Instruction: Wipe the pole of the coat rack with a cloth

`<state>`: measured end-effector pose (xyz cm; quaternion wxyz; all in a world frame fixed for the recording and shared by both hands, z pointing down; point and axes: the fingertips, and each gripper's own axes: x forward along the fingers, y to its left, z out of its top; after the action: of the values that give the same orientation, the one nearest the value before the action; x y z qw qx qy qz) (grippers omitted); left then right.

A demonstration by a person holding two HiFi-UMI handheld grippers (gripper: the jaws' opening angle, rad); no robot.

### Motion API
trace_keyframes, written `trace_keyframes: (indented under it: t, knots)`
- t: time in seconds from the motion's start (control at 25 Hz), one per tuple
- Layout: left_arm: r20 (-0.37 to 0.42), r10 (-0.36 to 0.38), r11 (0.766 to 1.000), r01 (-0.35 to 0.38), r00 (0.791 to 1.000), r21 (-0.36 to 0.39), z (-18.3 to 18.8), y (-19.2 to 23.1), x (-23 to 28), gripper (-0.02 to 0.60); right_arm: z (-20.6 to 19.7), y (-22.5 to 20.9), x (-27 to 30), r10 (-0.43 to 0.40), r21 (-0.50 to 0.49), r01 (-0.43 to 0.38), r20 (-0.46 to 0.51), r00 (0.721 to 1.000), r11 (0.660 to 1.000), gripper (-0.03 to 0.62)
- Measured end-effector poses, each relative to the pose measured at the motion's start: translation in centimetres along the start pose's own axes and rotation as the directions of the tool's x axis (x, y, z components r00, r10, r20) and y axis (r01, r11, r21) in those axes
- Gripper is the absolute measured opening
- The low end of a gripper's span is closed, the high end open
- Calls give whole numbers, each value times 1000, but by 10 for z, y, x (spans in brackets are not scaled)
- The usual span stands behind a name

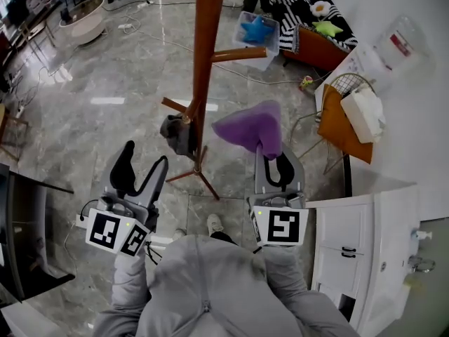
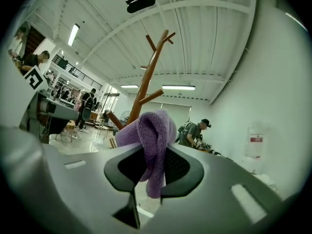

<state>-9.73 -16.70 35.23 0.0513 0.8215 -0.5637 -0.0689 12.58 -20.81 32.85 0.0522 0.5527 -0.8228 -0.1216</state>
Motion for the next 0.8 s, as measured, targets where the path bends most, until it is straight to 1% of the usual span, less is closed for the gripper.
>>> trace_keyframes:
  t: [0.2,0.36,0.52,0.8]
  knots:
    - [11,-23,1000,23,1000,4,5,3,-7,348,8,-4,-12,-47,61,46,19,999,997,69]
    - [19,-41,999,41,999,5,9,4,-11,348,15,-1,-21,-68,62,67,18,998,996,69]
    - [28,-60,998,60,998,9,14,3,-15,348,17,1,-29,-83,91,80,22,996,993,69]
    - [37,-95,995,94,995,12,18,0,-17,348,22,4,-38,-113,74,110,28,993,991,67]
